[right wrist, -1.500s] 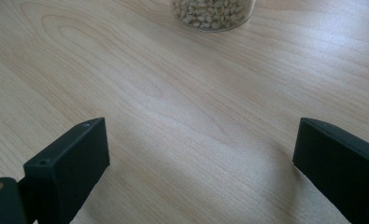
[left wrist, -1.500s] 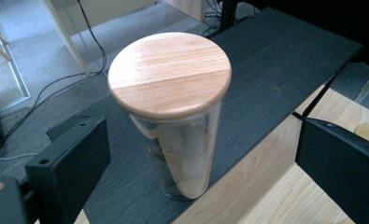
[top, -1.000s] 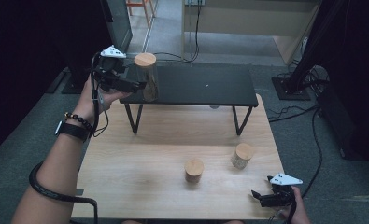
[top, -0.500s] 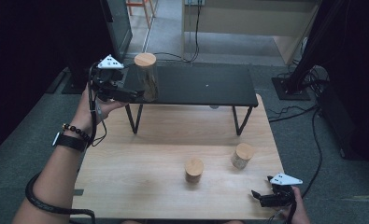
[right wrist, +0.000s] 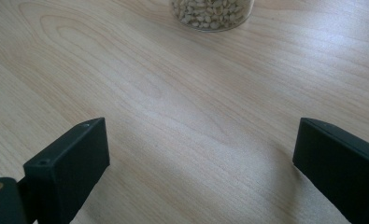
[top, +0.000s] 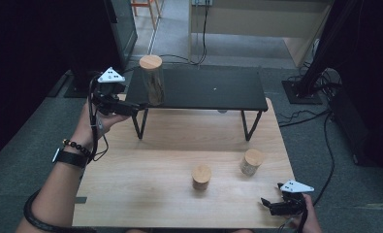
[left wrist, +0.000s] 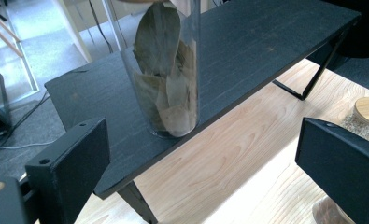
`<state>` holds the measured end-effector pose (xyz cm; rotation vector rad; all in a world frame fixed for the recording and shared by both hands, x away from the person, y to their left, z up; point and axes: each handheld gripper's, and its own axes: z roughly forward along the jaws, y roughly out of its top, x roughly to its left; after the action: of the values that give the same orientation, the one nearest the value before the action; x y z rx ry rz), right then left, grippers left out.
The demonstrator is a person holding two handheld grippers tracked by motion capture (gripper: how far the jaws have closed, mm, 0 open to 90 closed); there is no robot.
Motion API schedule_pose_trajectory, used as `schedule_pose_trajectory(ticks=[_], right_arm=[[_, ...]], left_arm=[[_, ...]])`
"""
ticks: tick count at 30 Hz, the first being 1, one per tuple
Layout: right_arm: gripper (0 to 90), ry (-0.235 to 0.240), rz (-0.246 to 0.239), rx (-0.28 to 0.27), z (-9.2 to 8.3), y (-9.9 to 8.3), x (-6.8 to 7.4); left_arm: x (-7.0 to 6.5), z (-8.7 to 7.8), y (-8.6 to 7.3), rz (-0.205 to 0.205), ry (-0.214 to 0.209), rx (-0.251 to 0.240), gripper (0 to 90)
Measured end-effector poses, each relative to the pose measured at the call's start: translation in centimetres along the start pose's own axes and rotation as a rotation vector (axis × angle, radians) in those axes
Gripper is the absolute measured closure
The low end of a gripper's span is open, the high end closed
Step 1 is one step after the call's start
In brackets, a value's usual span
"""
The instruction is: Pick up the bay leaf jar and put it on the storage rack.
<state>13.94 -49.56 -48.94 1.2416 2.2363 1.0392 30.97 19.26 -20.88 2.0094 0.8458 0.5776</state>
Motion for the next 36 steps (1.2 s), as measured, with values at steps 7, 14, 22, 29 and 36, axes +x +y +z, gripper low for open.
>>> schedule_pose_trajectory(ticks=[7, 14, 22, 29, 36], right_arm=[[3.6, -0.001, 0.001, 0.001, 0.0, 0.0, 0.0], [3.6, -0.005, 0.002, 0.003, 0.0, 0.0, 0.1], [3.6, -0.006, 0.001, 0.003, 0.0, 0.0, 0.1], [3.6, -0.007, 0.001, 0.003, 0.0, 0.0, 0.1], [3.7, -0.007, 0.003, 0.002, 0.0, 0.0, 0.1]], left_arm=[[-0.6, -0.3, -1.3, 0.006, 0.004, -0.009, 3.4], [-1.1, -0.4, -2.5, 0.006, 0.004, -0.012, 3.3], [-1.4, -0.6, -3.7, -0.001, 0.0, -0.02, 3.4], [-1.4, -0.4, -4.7, -0.016, 0.001, -0.018, 3.3], [-1.4, -0.3, -5.7, -0.027, 0.002, -0.022, 3.3]])
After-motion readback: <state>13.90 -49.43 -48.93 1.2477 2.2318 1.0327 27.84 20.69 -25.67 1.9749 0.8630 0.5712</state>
